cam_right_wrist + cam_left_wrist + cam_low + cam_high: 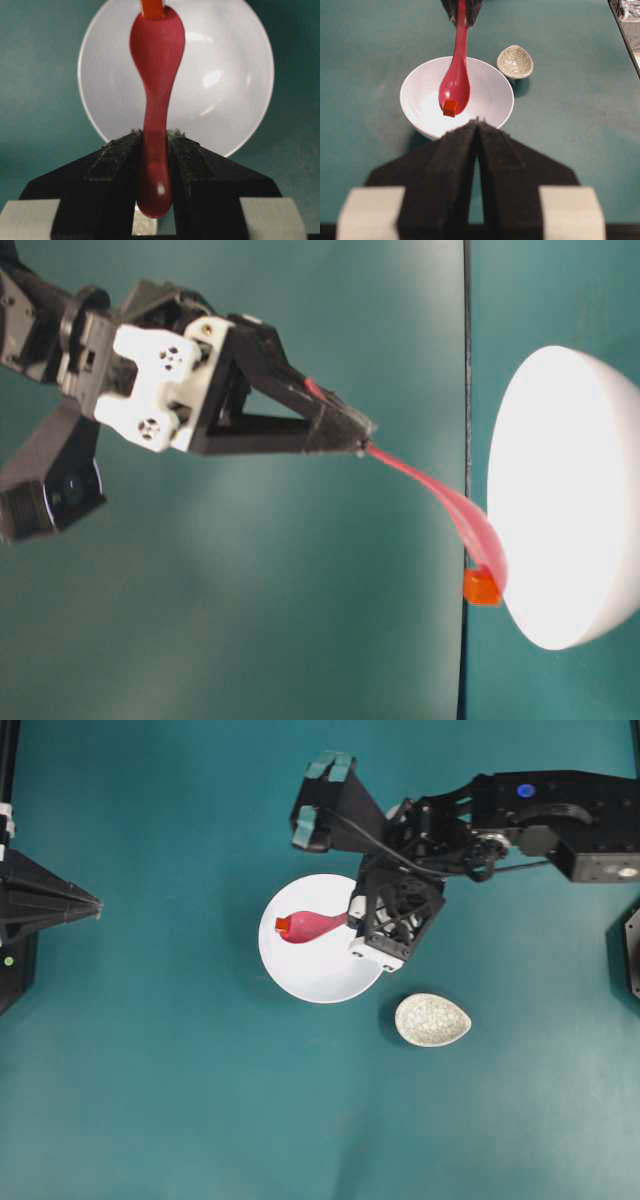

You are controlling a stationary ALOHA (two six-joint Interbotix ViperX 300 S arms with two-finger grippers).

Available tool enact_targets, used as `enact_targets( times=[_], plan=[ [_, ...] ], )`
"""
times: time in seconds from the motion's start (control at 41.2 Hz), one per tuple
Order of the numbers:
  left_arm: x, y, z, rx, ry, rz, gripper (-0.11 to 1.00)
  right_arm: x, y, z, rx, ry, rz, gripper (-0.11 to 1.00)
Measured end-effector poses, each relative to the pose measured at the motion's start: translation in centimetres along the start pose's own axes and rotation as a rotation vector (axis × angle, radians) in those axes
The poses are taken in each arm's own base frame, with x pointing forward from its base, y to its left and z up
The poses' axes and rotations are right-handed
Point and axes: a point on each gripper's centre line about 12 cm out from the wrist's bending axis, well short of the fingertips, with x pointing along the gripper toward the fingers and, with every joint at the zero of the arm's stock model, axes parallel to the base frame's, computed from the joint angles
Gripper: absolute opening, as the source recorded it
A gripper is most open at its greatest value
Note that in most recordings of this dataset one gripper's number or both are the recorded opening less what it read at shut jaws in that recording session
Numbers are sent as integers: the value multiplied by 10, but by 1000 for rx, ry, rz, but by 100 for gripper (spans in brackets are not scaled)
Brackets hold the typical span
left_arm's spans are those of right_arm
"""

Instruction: Grip the spoon and scoop the red block from the bowl with right arm.

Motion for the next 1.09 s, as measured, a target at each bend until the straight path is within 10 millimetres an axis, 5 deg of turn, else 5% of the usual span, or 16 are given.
enact_targets(
  times=[0.607,1.092],
  plan=[
    [0,0,0,0,2,0,0,-34,-13,-46,104,-155,34,25],
    [0,0,0,0,2,0,0,13,-12,-37,98,235,-76,24]
  ],
)
